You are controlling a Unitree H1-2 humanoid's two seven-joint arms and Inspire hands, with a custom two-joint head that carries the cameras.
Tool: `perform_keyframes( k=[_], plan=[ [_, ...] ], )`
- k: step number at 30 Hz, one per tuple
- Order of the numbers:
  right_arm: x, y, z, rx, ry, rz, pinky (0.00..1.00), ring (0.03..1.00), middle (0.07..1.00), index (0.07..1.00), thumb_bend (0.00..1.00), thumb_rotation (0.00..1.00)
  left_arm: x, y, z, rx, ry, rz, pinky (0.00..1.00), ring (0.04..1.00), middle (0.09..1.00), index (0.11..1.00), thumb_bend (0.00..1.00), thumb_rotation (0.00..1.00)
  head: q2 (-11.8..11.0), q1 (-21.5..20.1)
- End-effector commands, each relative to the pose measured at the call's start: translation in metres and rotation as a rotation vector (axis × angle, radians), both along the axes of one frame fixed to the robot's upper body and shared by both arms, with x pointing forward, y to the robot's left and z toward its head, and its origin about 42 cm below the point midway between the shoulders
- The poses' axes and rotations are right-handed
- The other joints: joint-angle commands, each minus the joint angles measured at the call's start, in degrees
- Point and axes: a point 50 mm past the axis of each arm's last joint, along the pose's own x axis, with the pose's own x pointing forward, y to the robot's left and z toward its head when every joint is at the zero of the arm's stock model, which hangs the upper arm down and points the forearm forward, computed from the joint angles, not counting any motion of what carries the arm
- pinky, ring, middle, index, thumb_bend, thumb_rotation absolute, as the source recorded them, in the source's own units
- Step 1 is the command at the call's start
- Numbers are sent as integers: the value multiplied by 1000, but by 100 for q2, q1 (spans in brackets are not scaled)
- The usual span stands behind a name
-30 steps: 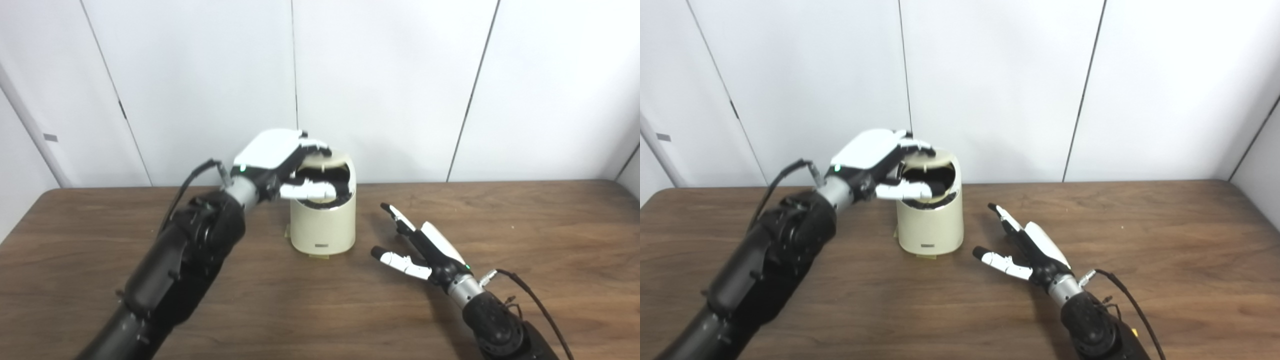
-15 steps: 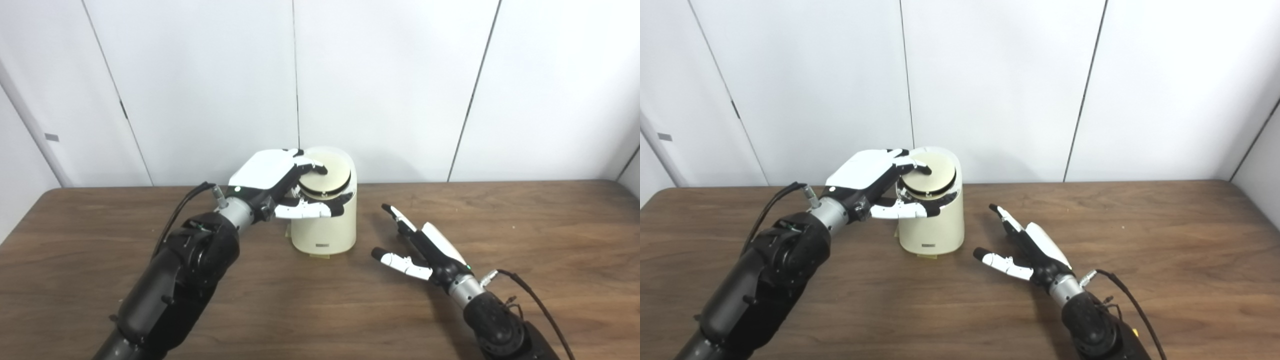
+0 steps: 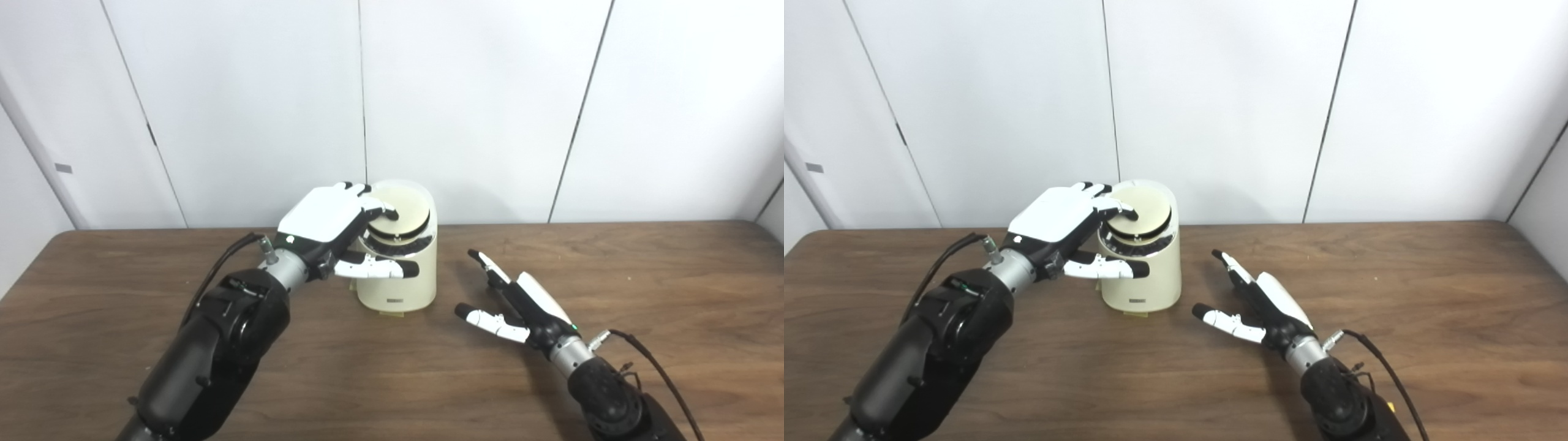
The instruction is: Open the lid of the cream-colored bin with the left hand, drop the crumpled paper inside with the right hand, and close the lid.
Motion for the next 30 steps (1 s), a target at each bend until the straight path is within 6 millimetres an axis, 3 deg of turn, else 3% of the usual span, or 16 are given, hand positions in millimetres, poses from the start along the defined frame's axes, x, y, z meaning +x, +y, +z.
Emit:
perform_keyframes(
  k=[1,13,19,25,30],
  plan=[
    [7,1,23,17,-75,15,903,983,1000,995,517,779,3,3,6,65,-105,-4,1000,966,836,820,816,1000,11,-12],
    [6,6,28,-3,-79,23,904,983,1000,995,522,804,10,0,-51,379,-231,-83,1000,940,829,795,832,1000,62,-50],
    [6,6,29,-4,-75,24,913,988,1000,994,539,819,18,7,-72,382,-202,-124,1000,897,815,783,840,1000,70,-44],
    [7,6,29,-6,-75,27,913,988,1000,994,529,815,22,16,-63,269,-198,-130,1000,883,797,760,845,1000,51,-46],
    [8,5,29,-7,-69,23,914,991,1000,996,543,814,17,18,-31,140,-283,-171,1000,877,791,755,779,1000,42,-10]
  ],
)
